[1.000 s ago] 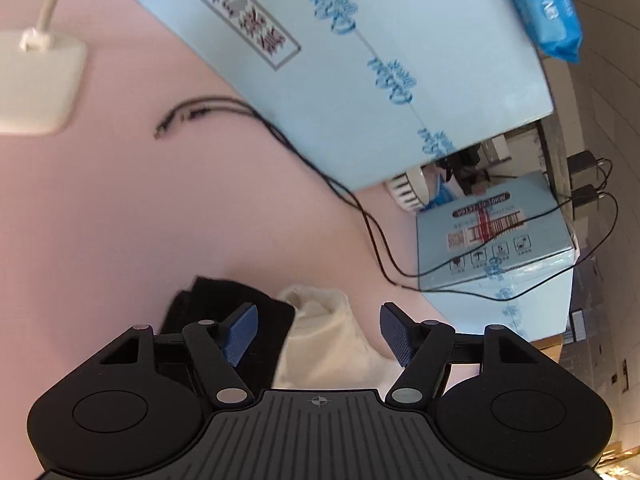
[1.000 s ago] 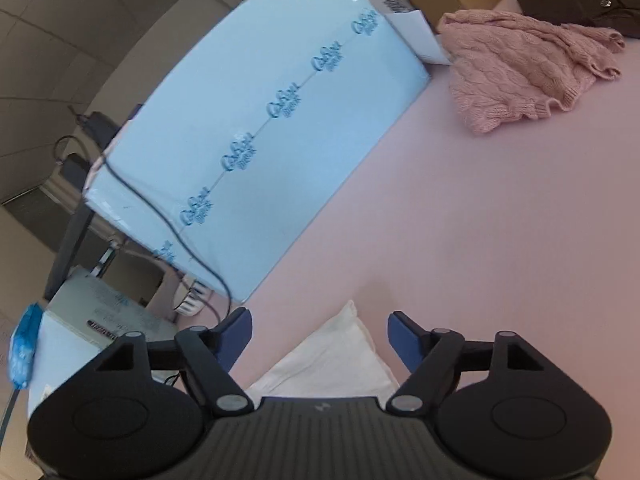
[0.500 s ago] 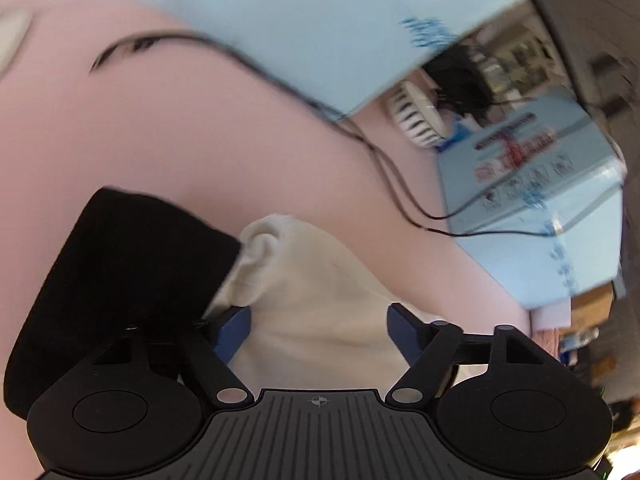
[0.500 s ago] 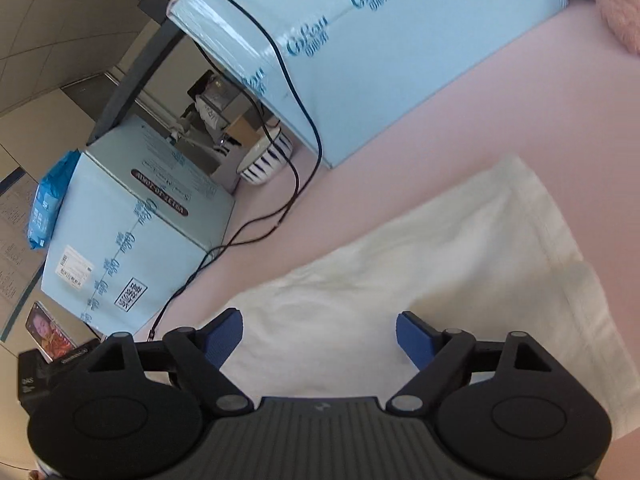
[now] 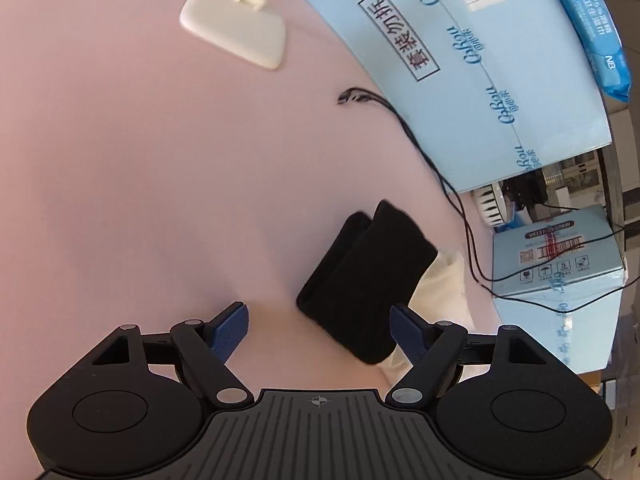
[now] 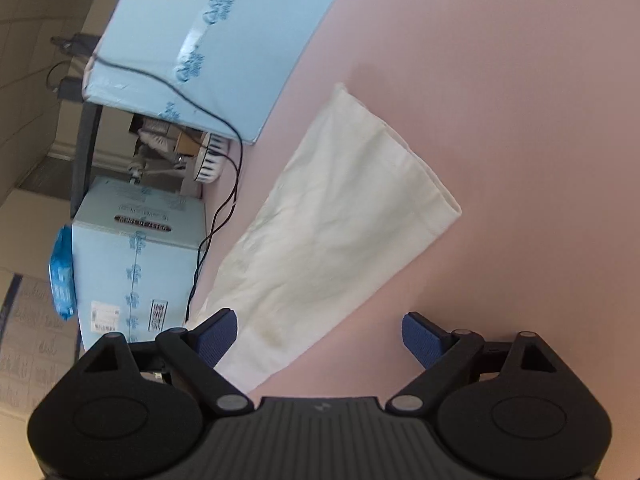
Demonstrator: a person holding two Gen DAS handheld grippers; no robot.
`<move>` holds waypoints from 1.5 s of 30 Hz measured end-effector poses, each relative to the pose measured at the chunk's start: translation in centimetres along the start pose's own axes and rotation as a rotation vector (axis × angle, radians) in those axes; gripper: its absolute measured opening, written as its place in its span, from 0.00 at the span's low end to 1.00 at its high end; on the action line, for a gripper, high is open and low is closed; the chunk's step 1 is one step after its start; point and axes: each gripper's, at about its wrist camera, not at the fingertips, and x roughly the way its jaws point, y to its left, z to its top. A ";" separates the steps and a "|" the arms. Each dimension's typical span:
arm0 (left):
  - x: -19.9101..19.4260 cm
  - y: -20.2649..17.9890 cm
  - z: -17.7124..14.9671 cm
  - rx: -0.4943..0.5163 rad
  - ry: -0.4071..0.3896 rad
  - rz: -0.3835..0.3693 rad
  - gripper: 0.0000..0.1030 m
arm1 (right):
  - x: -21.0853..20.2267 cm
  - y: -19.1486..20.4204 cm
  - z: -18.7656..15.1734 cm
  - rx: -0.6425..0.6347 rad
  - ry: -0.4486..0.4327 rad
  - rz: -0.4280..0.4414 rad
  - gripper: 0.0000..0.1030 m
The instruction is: Fold clothes
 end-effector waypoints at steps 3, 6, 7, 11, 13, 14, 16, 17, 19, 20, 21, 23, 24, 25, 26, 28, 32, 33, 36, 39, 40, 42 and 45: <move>0.0 -0.1 -1.3 -0.008 0.087 -0.023 0.77 | 1.2 0.5 0.0 0.034 -0.099 -0.018 0.92; 0.6 -0.9 -2.1 0.030 0.122 -0.017 0.78 | 1.3 0.5 -0.3 0.073 -0.178 -0.018 0.92; 0.9 -1.2 -2.1 0.034 0.120 -0.014 0.79 | 1.3 0.1 -0.4 0.101 -0.215 -0.004 0.91; 3.0 -2.8 -1.0 0.028 0.106 -0.014 0.87 | 1.1 -0.7 -0.2 0.145 -0.313 0.008 0.81; 3.9 -4.0 -0.7 0.068 0.074 0.004 0.87 | 1.4 -0.7 0.3 0.123 -0.333 -0.007 0.61; 4.3 -4.6 -0.6 0.089 0.056 0.011 0.87 | 1.7 -0.9 0.8 0.112 -0.330 -0.019 0.53; 5.0 -5.7 -0.9 0.145 0.025 0.028 0.84 | 2.4 -1.9 1.6 0.115 -0.304 -0.035 0.08; 5.2 -6.2 -1.2 0.187 0.009 0.048 0.82 | 2.7 -2.3 2.0 0.117 -0.291 -0.038 0.07; 5.1 -6.5 -1.7 0.243 0.003 0.063 0.50 | 2.6 -3.0 2.4 0.122 -0.273 0.007 0.07; 5.1 -6.5 -1.7 0.262 0.010 0.064 0.38 | 2.3 -3.1 2.4 0.117 -0.268 0.008 0.07; 5.1 -6.4 -1.8 0.279 0.016 0.064 0.33 | 2.2 -3.1 2.4 0.113 -0.264 0.005 0.07; 4.9 -6.0 -1.9 0.295 0.010 0.052 0.28 | 1.8 -3.2 2.4 0.115 -0.250 0.006 0.07; 4.6 -6.0 -2.1 0.311 0.007 0.056 0.26 | 1.6 -3.2 2.4 0.124 -0.240 0.011 0.07; 4.2 -6.0 -2.5 0.326 0.007 0.061 0.23 | 1.2 -3.3 2.4 0.138 -0.216 0.023 0.07; 3.7 -6.0 -3.0 0.342 0.007 0.066 0.23 | 0.6 -3.4 2.4 0.144 -0.183 0.035 0.06; 2.3 -5.5 -3.8 0.342 0.027 0.046 0.19 | -1.0 -3.3 2.2 0.138 -0.167 0.059 0.06; -0.9 -3.6 -5.6 0.294 0.089 -0.045 0.19 | -4.7 -3.8 1.9 0.117 -0.186 0.108 0.06; -1.6 -2.8 -6.0 0.262 0.106 -0.052 0.21 | -5.6 -4.1 1.8 0.115 -0.192 0.113 0.06; -2.3 -0.6 -6.3 0.153 0.111 -0.028 0.38 | -5.8 -6.0 1.6 0.154 -0.163 0.064 0.06; -4.8 0.6 -6.1 0.088 -0.048 0.018 0.48 | -5.0 -7.5 1.5 0.196 -0.144 0.050 0.05; -6.1 0.2 -6.2 0.111 -0.147 0.017 0.54 | -4.9 -7.4 1.5 0.196 -0.148 0.057 0.05; -7.9 -1.1 -6.3 0.181 -0.285 0.003 0.66 | -4.7 -7.4 1.5 0.192 -0.156 0.057 0.05; -7.6 -4.1 -6.8 0.310 -0.250 -0.103 0.71 | -4.5 -7.6 1.4 0.208 -0.165 0.067 0.05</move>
